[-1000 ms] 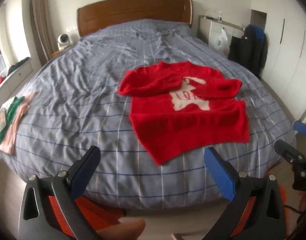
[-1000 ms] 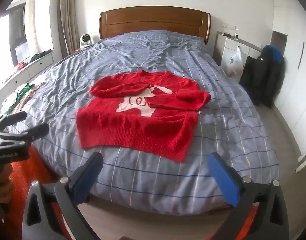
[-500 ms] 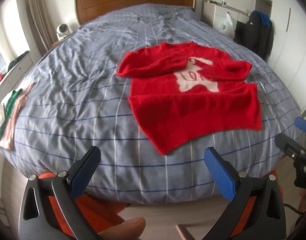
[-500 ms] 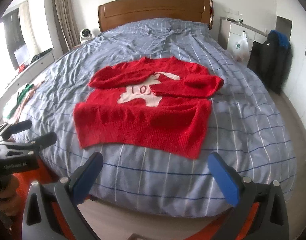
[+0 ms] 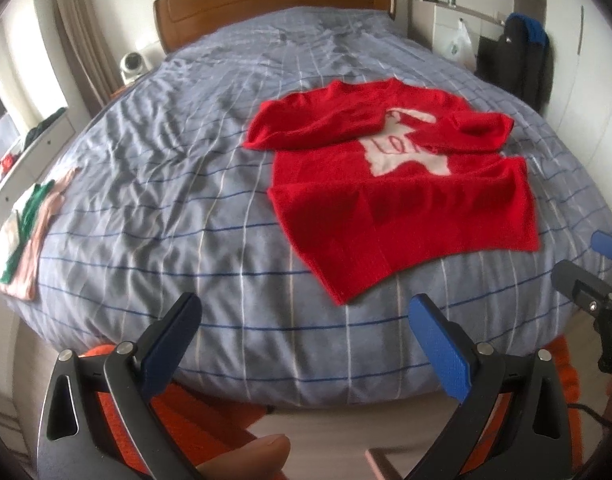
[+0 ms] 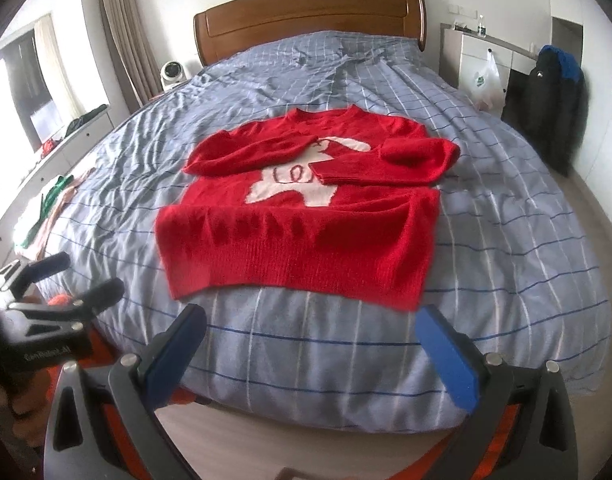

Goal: Fold small clothes
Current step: 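Move both tools toward the hem of the red sweater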

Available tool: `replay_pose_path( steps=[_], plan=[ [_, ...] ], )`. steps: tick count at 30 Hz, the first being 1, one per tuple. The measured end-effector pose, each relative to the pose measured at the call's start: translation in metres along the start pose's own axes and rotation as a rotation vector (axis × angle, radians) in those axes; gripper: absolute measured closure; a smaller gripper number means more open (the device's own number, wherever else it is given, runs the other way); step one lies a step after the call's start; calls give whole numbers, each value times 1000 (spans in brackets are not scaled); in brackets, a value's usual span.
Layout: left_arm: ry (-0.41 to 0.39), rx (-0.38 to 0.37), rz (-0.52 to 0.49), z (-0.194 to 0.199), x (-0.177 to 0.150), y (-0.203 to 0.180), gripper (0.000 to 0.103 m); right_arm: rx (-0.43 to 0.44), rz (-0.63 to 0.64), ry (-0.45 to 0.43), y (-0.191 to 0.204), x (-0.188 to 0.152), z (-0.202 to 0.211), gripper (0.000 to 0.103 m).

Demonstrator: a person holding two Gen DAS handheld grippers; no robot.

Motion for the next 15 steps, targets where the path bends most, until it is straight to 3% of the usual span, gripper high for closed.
replay_pose_path(
  steps=[15],
  plan=[
    [16, 10, -20, -7, -3, -4, 0, -44, 13, 59, 0, -8, -13, 0]
  ],
)
Point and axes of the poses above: each gripper's, at about its wrist camera, not at the fingertips, and z roughly against the way its jaws point, y to its left, x to its top, the point moved 5 cm from there along -z, roughly the way its jaws point, and after that the axes turned 5 degrees about -y, right-handed, at the moved point
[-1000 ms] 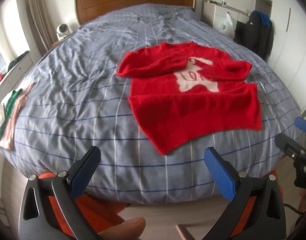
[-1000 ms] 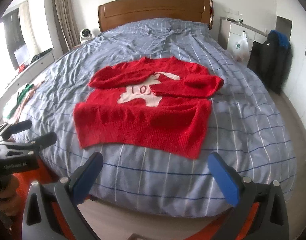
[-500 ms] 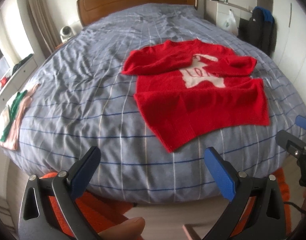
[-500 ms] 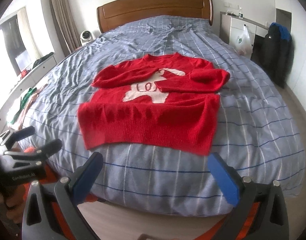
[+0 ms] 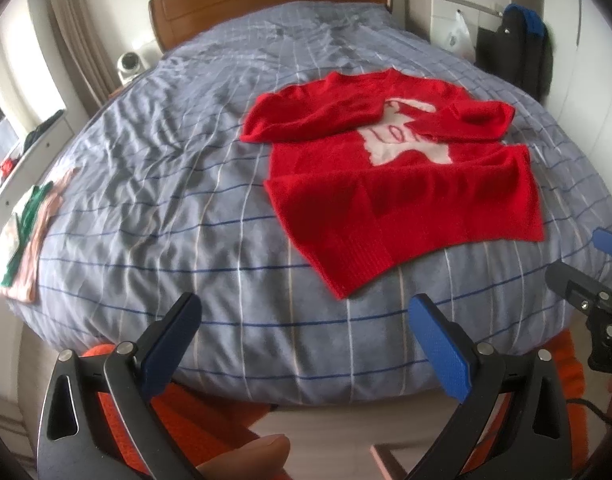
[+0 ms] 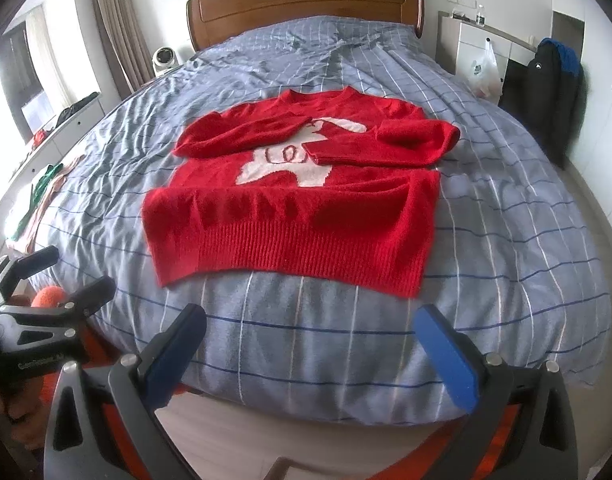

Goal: Fold small clothes
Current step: 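Move both tools toward the hem of the red sweater, then grasp the sweater hem with both tools, pull it straight, then open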

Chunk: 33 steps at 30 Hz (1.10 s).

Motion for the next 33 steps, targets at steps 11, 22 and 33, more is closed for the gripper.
replay_pose_path(
  steps=[11, 22, 33],
  plan=[
    [-6, 12, -12, 0, -1, 0, 0, -26, 16, 1, -2, -1, -3, 0],
    [72, 0, 119, -34, -7, 38, 0, -134, -5, -49, -35, 8, 6, 0],
    [127, -229, 83, -113, 8, 15, 36, 58, -117, -21, -99, 8, -80, 11]
  ],
)
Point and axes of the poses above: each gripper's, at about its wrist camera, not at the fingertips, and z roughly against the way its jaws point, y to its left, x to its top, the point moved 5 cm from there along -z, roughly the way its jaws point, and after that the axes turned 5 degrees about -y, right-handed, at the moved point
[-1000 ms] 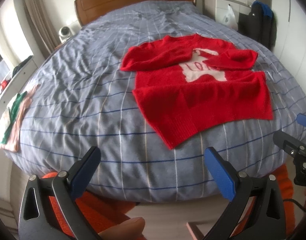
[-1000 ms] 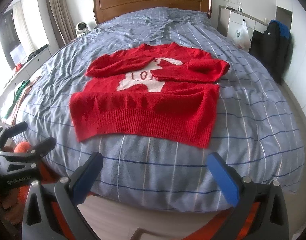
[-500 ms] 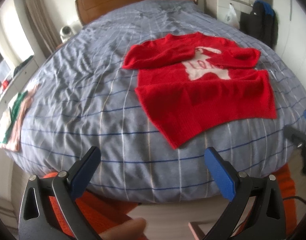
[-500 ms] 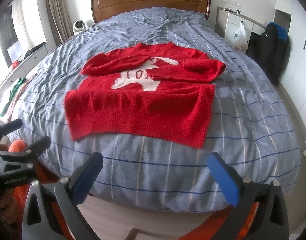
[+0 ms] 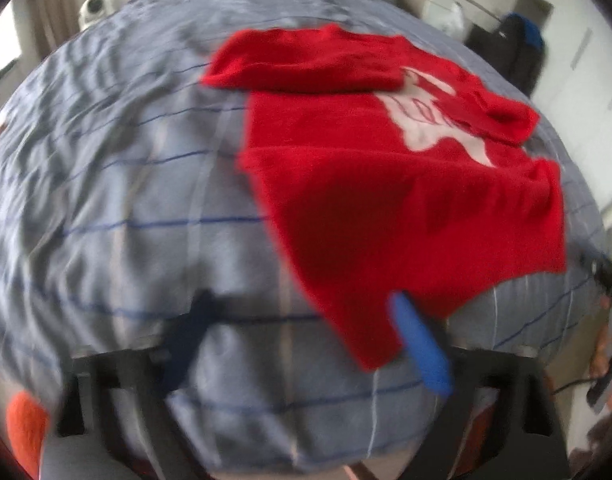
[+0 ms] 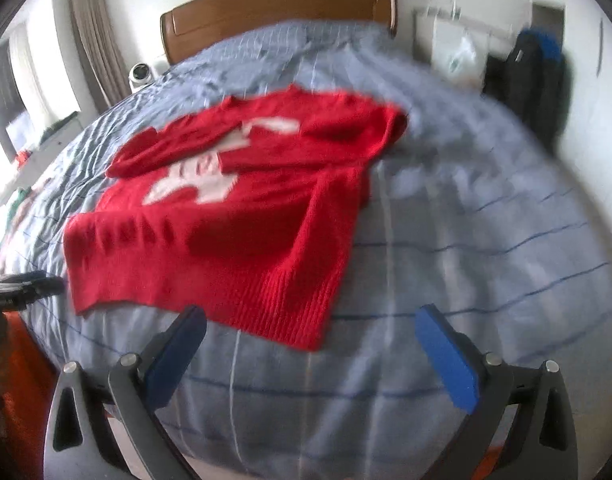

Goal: Fold small clothes
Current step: 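Grasp the sweater hem with both tools, pull it straight, then open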

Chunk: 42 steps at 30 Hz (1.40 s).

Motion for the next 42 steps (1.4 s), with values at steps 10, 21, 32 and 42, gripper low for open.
replay_pose_path(
  steps=[10, 21, 32, 42],
  plan=[
    [30, -101, -31, 58, -23, 3, 99, 124, -29, 87, 3, -4, 25, 97],
    [122, -7, -82, 31, -66, 3, 99, -7, -93, 234, -20, -72, 37, 103],
    [139, -65, 3, 9, -45, -9, 39, 113, -142, 52, -30, -34, 35, 38],
    [129, -15, 23, 20, -57, -3, 102, 12, -34, 190, -1, -54, 33, 96]
  ],
)
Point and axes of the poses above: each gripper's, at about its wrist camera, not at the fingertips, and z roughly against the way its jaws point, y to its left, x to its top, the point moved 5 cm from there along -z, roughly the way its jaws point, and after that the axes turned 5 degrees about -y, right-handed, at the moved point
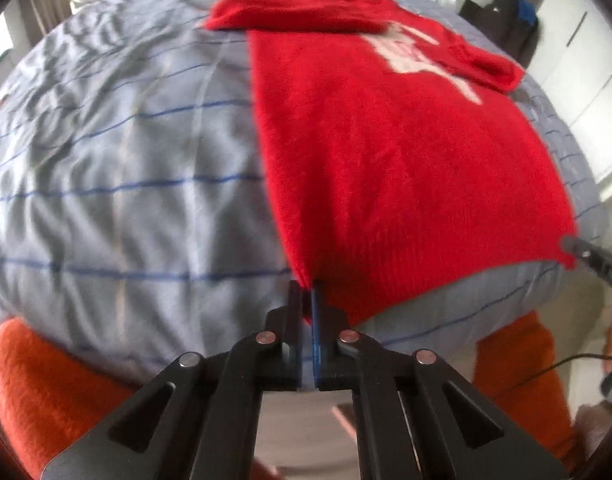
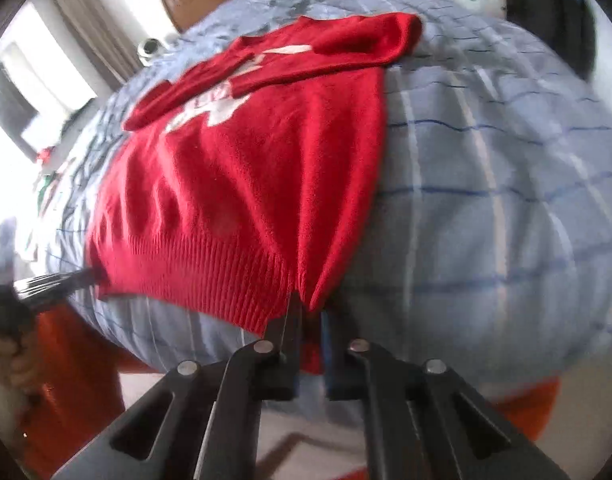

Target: Fold small clothes

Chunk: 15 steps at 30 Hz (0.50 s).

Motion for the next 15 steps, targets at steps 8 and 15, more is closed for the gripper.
replay_pose_path(
  steps=[8, 15],
  plan=[
    [-43, 123, -131, -20, 12, -21, 81, -88, -12, 27, -3, -2, -32, 89],
    [-288, 119, 18, 42, 26, 2, 31, -333, 82, -45, -9, 4, 28, 18]
  ],
)
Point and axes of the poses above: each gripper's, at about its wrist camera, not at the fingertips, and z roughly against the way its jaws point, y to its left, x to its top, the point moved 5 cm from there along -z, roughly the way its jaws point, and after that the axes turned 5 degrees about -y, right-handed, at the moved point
